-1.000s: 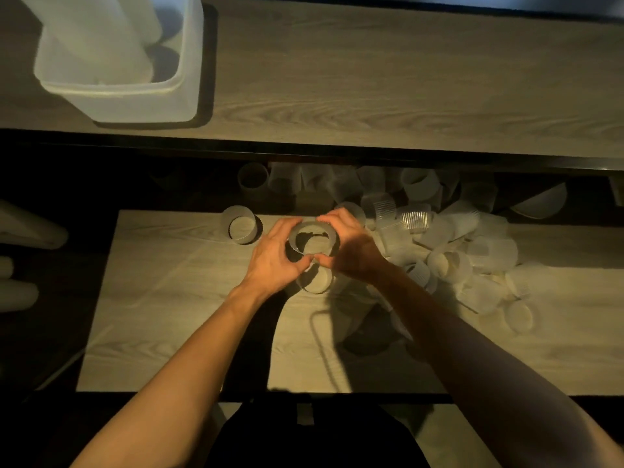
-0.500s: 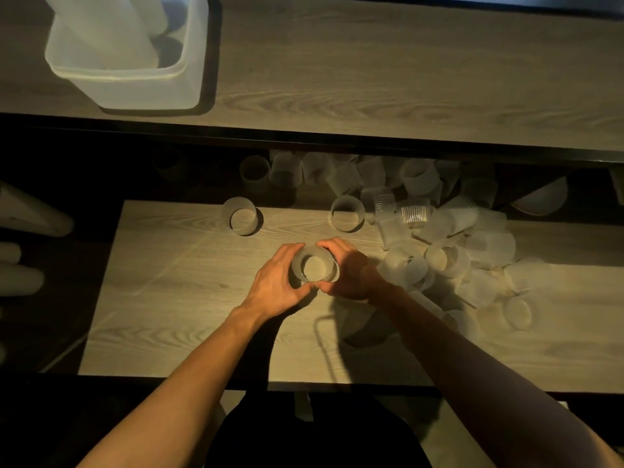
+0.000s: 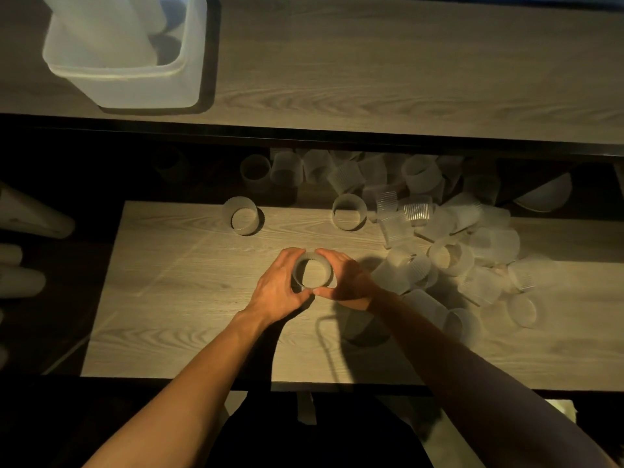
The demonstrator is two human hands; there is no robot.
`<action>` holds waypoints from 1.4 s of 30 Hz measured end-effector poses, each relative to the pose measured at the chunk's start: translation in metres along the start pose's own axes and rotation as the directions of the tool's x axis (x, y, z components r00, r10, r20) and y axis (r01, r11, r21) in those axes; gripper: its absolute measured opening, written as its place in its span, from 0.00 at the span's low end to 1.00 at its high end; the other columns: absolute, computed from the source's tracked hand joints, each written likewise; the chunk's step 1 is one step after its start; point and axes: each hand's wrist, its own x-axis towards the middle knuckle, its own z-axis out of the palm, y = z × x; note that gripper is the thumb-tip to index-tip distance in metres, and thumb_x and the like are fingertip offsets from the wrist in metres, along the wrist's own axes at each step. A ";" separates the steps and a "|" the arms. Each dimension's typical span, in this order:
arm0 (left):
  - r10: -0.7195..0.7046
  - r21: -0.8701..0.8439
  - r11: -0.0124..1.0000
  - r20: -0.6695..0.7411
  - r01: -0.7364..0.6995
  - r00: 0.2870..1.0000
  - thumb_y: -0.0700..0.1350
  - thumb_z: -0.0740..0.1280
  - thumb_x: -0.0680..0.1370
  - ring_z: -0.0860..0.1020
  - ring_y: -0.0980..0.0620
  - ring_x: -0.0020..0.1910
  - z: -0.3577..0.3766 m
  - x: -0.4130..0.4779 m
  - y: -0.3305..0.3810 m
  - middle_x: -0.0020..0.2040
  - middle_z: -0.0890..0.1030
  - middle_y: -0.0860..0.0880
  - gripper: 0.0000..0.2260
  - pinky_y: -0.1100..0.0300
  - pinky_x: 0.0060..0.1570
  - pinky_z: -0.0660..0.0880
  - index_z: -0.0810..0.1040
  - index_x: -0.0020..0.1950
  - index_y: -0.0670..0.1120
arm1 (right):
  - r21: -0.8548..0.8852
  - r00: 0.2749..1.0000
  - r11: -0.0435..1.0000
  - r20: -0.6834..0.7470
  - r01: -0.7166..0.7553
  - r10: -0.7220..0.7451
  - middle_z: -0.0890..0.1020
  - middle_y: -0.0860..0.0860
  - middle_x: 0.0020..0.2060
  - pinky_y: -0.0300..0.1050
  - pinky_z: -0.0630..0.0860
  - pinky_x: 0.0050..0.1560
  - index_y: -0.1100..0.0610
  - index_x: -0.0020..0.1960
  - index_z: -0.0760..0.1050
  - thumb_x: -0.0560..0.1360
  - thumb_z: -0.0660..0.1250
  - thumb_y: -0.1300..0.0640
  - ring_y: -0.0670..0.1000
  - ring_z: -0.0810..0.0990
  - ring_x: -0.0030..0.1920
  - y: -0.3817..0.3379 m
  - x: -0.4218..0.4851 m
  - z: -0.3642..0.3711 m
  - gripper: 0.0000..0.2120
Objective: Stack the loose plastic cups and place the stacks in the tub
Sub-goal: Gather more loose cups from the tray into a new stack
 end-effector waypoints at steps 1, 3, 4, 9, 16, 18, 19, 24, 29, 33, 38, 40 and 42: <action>-0.006 -0.016 1.000 0.009 0.006 1.000 0.56 0.76 0.72 0.69 0.55 0.68 0.002 0.001 -0.001 0.71 0.68 0.52 0.35 0.53 0.66 0.73 0.65 0.74 0.50 | 0.008 1.000 1.000 0.015 -0.019 0.019 0.71 0.60 0.73 0.51 0.68 0.72 0.63 0.77 0.62 0.70 0.78 0.51 0.58 0.71 0.72 0.000 0.002 0.002 0.43; -0.032 -0.055 0.998 0.029 0.033 0.999 0.54 0.76 0.72 0.69 0.54 0.69 0.003 0.001 -0.005 0.73 0.68 0.52 0.36 0.55 0.67 0.71 0.63 0.75 0.52 | 0.029 0.998 0.998 0.046 -0.049 0.048 0.70 0.59 0.74 0.44 0.66 0.71 0.62 0.78 0.60 0.70 0.78 0.53 0.57 0.70 0.73 0.000 0.006 0.005 0.44; -0.042 -0.065 0.997 0.039 0.044 0.998 0.53 0.77 0.72 0.69 0.53 0.69 0.004 0.002 -0.007 0.73 0.68 0.51 0.37 0.56 0.68 0.70 0.63 0.76 0.52 | 0.032 0.997 0.998 0.054 -0.053 0.051 0.70 0.59 0.74 0.40 0.65 0.70 0.62 0.78 0.59 0.70 0.78 0.53 0.57 0.70 0.73 0.000 0.008 0.006 0.44; -0.046 -0.076 0.996 -0.006 0.046 0.999 0.53 0.76 0.73 0.68 0.59 0.67 -0.007 -0.002 -0.017 0.72 0.69 0.53 0.36 0.56 0.69 0.70 0.63 0.76 0.52 | 0.040 0.999 0.999 0.039 -0.018 0.016 0.71 0.56 0.73 0.44 0.67 0.71 0.59 0.78 0.61 0.71 0.78 0.49 0.54 0.70 0.72 -0.012 0.017 0.007 0.43; -0.020 -0.079 0.997 -0.259 -0.001 0.966 0.45 0.76 0.73 0.67 0.57 0.70 -0.075 -0.002 -0.034 0.74 0.67 0.51 0.36 0.60 0.68 0.68 0.63 0.77 0.52 | -0.020 0.983 0.988 -0.099 0.153 -0.154 0.70 0.51 0.74 0.49 0.69 0.71 0.53 0.79 0.61 0.72 0.76 0.45 0.51 0.70 0.71 -0.083 0.062 -0.013 0.41; 0.004 -0.072 0.997 -0.304 -0.027 0.953 0.45 0.76 0.73 0.67 0.57 0.70 -0.100 0.005 -0.041 0.74 0.67 0.49 0.36 0.64 0.67 0.67 0.63 0.78 0.50 | -0.016 0.985 0.988 -0.072 0.154 -0.154 0.67 0.48 0.75 0.49 0.67 0.72 0.48 0.80 0.57 0.73 0.75 0.45 0.49 0.67 0.73 -0.103 0.085 -0.021 0.42; 0.007 -0.071 0.997 -0.316 -0.032 0.949 0.45 0.76 0.73 0.66 0.59 0.69 -0.110 0.009 -0.045 0.73 0.68 0.49 0.36 0.69 0.66 0.65 0.64 0.78 0.49 | 0.000 0.985 0.987 -0.074 0.159 -0.158 0.67 0.48 0.75 0.50 0.68 0.72 0.48 0.80 0.56 0.73 0.75 0.46 0.49 0.67 0.73 -0.112 0.095 -0.023 0.43; -0.028 -0.106 0.994 -0.284 -0.002 0.958 0.47 0.77 0.72 0.69 0.58 0.67 -0.140 0.032 -0.068 0.71 0.69 0.48 0.37 0.69 0.64 0.67 0.64 0.78 0.46 | 0.011 0.992 0.993 -0.061 0.115 -0.114 0.67 0.48 0.75 0.41 0.63 0.70 0.49 0.81 0.56 0.73 0.76 0.47 0.49 0.66 0.74 -0.128 0.133 -0.017 0.44; -0.066 -0.116 0.993 -0.254 0.037 0.965 0.47 0.77 0.73 0.68 0.61 0.66 -0.142 0.046 -0.088 0.72 0.69 0.49 0.36 0.76 0.59 0.63 0.64 0.77 0.47 | -0.028 0.997 0.998 -0.051 0.055 -0.056 0.71 0.51 0.72 0.43 0.63 0.69 0.50 0.80 0.58 0.73 0.75 0.47 0.51 0.69 0.72 -0.129 0.156 -0.005 0.42; -0.045 -0.121 0.992 -0.217 0.018 0.975 0.49 0.76 0.73 0.68 0.60 0.66 -0.138 0.050 -0.094 0.71 0.69 0.51 0.36 0.69 0.63 0.66 0.65 0.77 0.49 | -0.023 0.990 0.999 -0.129 0.050 -0.052 0.75 0.53 0.68 0.41 0.67 0.67 0.55 0.77 0.64 0.71 0.76 0.48 0.51 0.73 0.67 -0.120 0.159 0.009 0.39; -0.039 -0.116 0.993 -0.186 0.017 0.982 0.51 0.76 0.73 0.68 0.59 0.68 -0.135 0.050 -0.094 0.72 0.69 0.51 0.36 0.69 0.63 0.65 0.64 0.77 0.49 | -0.055 0.955 0.988 -0.252 0.144 -0.153 0.79 0.56 0.61 0.43 0.72 0.63 0.63 0.71 0.70 0.69 0.75 0.53 0.50 0.74 0.60 -0.112 0.152 0.020 0.34; -0.065 -0.118 0.992 -0.157 0.047 0.985 0.52 0.76 0.73 0.68 0.55 0.71 -0.131 0.048 -0.096 0.74 0.69 0.50 0.37 0.62 0.67 0.66 0.63 0.78 0.49 | -0.049 0.978 0.995 -0.186 0.088 -0.095 0.76 0.53 0.65 0.49 0.72 0.65 0.59 0.74 0.67 0.68 0.77 0.52 0.52 0.73 0.63 -0.113 0.153 0.021 0.38; -0.103 -0.117 0.989 -0.134 0.088 0.986 0.51 0.77 0.73 0.66 0.54 0.72 -0.126 0.047 -0.099 0.74 0.68 0.50 0.38 0.58 0.69 0.66 0.62 0.78 0.50 | -0.076 0.994 0.997 -0.098 0.030 -0.038 0.72 0.52 0.68 0.51 0.70 0.68 0.57 0.76 0.64 0.68 0.78 0.50 0.53 0.71 0.66 -0.111 0.155 0.023 0.41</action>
